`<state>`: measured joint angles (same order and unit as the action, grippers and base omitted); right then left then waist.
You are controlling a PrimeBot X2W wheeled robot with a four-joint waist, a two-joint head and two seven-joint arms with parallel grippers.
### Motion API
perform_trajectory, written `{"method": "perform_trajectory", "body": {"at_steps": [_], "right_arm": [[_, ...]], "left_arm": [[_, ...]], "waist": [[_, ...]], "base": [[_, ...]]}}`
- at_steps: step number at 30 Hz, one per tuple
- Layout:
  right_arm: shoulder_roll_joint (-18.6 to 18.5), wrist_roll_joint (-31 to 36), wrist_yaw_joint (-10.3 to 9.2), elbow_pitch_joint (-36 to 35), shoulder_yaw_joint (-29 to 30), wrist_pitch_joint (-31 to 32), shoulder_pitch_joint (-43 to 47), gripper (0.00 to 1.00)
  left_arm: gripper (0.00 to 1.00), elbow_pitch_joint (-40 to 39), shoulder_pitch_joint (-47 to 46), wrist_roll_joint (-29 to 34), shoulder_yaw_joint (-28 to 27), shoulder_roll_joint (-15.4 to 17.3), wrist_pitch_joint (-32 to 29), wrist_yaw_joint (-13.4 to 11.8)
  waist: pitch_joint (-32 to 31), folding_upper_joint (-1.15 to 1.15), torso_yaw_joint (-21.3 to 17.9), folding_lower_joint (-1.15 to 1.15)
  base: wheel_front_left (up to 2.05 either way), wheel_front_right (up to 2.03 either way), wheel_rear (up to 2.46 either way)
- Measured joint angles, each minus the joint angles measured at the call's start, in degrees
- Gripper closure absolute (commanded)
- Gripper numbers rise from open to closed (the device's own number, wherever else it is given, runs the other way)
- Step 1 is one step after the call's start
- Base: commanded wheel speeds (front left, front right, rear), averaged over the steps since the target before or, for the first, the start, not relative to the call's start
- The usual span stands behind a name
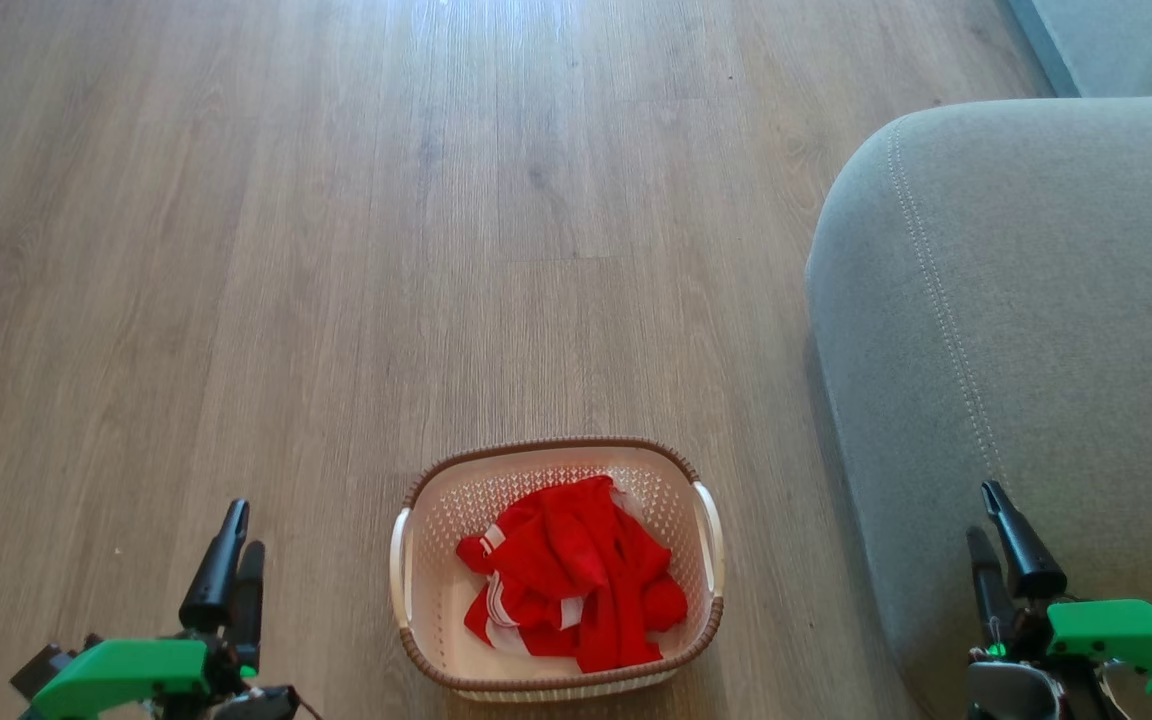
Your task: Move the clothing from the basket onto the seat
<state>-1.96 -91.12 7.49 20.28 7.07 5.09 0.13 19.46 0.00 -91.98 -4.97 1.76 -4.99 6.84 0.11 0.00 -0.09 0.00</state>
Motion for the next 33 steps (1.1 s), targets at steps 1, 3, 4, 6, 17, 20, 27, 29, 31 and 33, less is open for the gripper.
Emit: {"method": "perform_trajectory", "body": {"at_steps": [1, 3, 4, 6, 17, 20, 27, 29, 31, 33], "right_arm": [[0.0, 0.2, 0.00, 0.0, 0.0, -0.1, 0.0, 0.00], [0.0, 0.9, 0.00, 0.0, 0.1, -0.2, 0.0, 0.00], [0.0, 1.4, 0.00, 0.0, 0.2, -0.5, 0.0, 0.00], [0.0, 2.3, 0.00, 0.0, 0.5, -0.9, -0.1, 0.00], [0.0, 8.9, 0.00, -1.9, 1.6, -2.6, -0.8, 0.00], [0.0, 12.0, 0.00, -3.0, 1.5, -3.1, -0.8, 0.00], [0.0, 20.2, 0.00, -6.3, 0.2, -4.3, -1.0, 0.00], [0.0, 22.4, 0.00, -7.3, 0.0, -4.6, -1.3, 0.00], [0.0, 24.4, 0.00, -8.2, -0.1, -5.0, -2.0, 0.00], [0.0, 26.4, 0.00, -9.3, -0.3, -5.2, -2.2, 0.00]], "left_arm": [[0.00, 0.0, 0.0, 0.4, -0.2, 0.0, 0.1, 0.0], [0.00, -0.1, 0.0, 0.9, -0.5, 0.0, 0.6, 0.0], [0.00, -0.1, 0.0, 1.0, -0.6, 0.0, 0.6, 0.0], [0.00, -0.1, 0.0, 1.6, -0.8, 0.0, 0.8, 0.0], [0.00, -2.0, -0.2, 6.3, -2.7, 0.0, 2.6, 0.0], [0.00, -3.0, -0.5, 8.6, -3.6, 0.0, 3.2, 0.0], [0.00, -5.1, -1.4, 12.9, -4.6, 0.0, 4.2, 0.0], [0.00, -5.8, -1.5, 14.5, -4.7, 0.0, 4.6, 0.0], [0.00, -6.7, -1.5, 16.0, -4.8, 0.0, 4.7, 0.0], [0.00, -8.2, -1.5, 17.7, -4.8, 0.0, 5.2, -0.3]], "waist": [[0.0, 0.00, 0.0, 0.00], [0.0, 0.00, 0.0, 0.00], [-0.1, 0.00, 0.0, 0.00], [-0.1, 0.00, -0.1, 0.00], [-0.3, 0.00, -0.2, 0.00], [-0.3, 0.00, -0.3, 0.00], [-0.2, 0.00, -0.2, 0.00], [-0.2, 0.00, -0.2, 0.00], [-0.2, 0.00, -0.2, 0.00], [-0.2, 0.00, -0.2, 0.00]], "base": [[0.00, 0.00, 0.00], [0.00, 0.00, 0.00], [0.00, 0.00, 0.00], [0.00, 0.00, 0.00], [0.00, 0.00, 0.00], [0.00, 0.00, 0.00], [0.00, 0.00, 0.00], [0.00, 0.00, 0.00], [0.00, 0.00, 0.00], [0.00, 0.00, 0.00]]}}
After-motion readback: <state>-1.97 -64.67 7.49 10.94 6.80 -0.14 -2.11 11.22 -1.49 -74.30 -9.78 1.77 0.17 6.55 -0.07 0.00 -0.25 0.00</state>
